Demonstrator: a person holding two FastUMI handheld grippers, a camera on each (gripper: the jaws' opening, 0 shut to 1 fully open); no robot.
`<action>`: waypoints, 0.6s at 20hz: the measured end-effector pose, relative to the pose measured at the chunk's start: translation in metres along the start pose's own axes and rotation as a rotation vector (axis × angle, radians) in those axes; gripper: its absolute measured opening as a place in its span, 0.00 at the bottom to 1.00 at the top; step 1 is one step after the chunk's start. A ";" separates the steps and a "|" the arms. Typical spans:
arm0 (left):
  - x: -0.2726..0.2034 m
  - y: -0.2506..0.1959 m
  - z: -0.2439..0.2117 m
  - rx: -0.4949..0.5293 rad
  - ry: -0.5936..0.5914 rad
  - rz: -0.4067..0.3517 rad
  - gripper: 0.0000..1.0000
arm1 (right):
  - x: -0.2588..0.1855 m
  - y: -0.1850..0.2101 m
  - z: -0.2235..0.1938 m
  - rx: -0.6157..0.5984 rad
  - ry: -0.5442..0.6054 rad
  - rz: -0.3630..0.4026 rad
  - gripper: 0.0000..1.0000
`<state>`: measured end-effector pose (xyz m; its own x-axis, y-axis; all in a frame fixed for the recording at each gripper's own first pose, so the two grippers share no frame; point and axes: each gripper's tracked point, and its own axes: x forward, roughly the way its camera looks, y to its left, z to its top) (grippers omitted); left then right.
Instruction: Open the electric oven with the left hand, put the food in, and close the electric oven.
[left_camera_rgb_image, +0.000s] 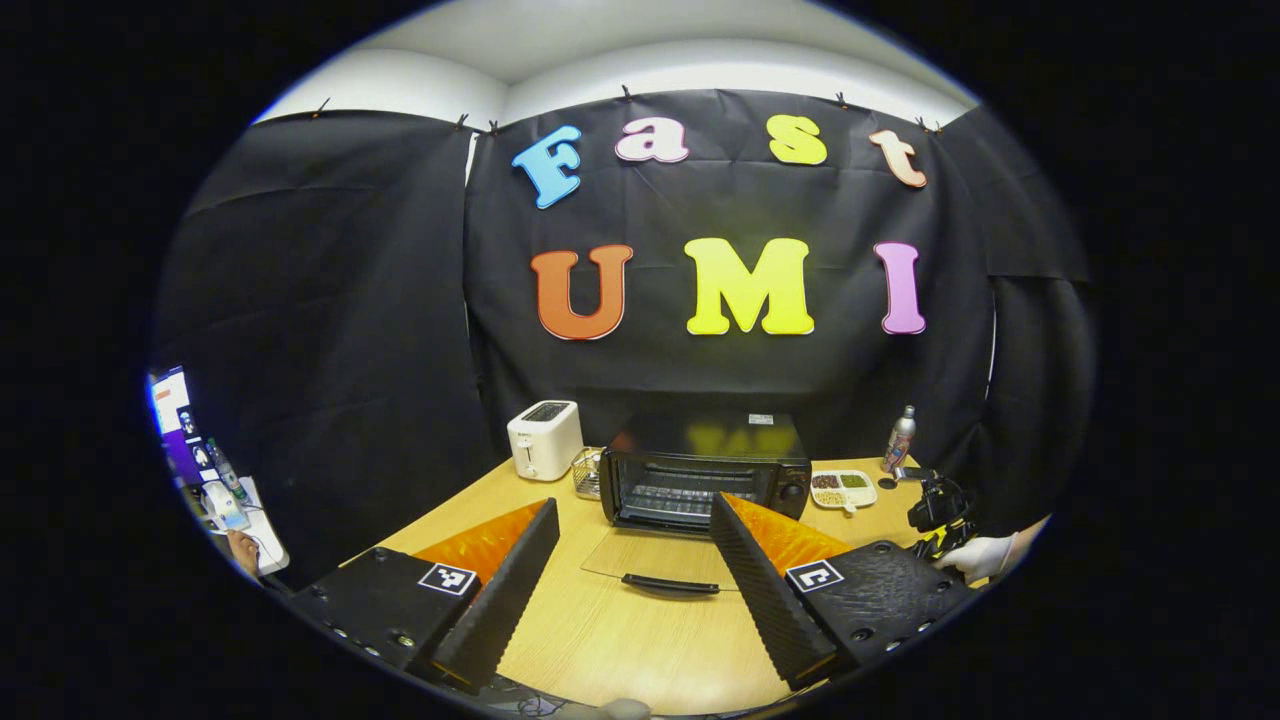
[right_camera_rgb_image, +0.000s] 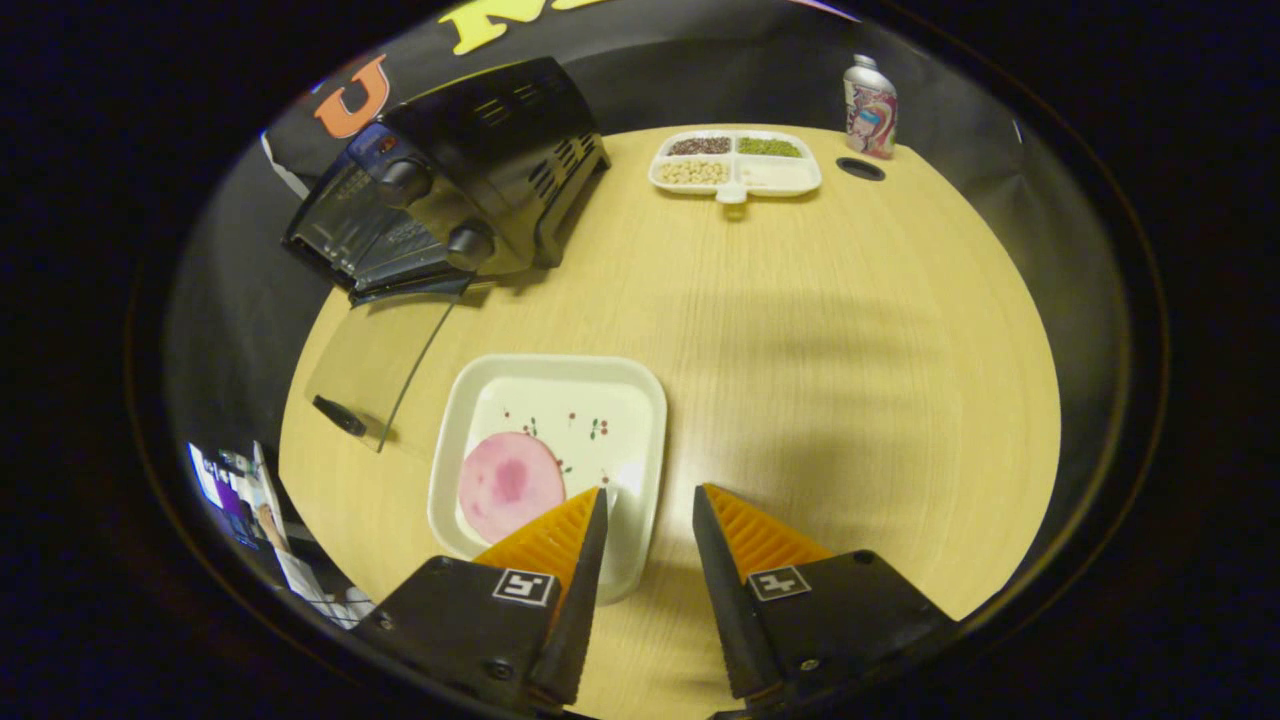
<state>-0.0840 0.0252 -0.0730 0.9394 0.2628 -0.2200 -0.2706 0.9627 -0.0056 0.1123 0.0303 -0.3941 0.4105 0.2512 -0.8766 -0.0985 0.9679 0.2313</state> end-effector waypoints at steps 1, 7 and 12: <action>-0.001 0.001 0.000 -0.005 -0.003 0.006 0.96 | 0.000 -0.001 0.002 0.004 0.013 -0.013 0.47; 0.009 0.003 0.000 -0.024 -0.015 -0.036 0.97 | 0.005 -0.008 0.008 0.101 0.103 -0.104 0.21; 0.027 0.010 -0.010 -0.042 -0.015 -0.123 0.97 | 0.005 -0.008 0.010 0.087 0.129 -0.101 0.05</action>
<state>-0.0635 0.0409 -0.0887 0.9691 0.1439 -0.2003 -0.1613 0.9842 -0.0731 0.1244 0.0236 -0.3962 0.2940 0.1571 -0.9428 0.0184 0.9853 0.1699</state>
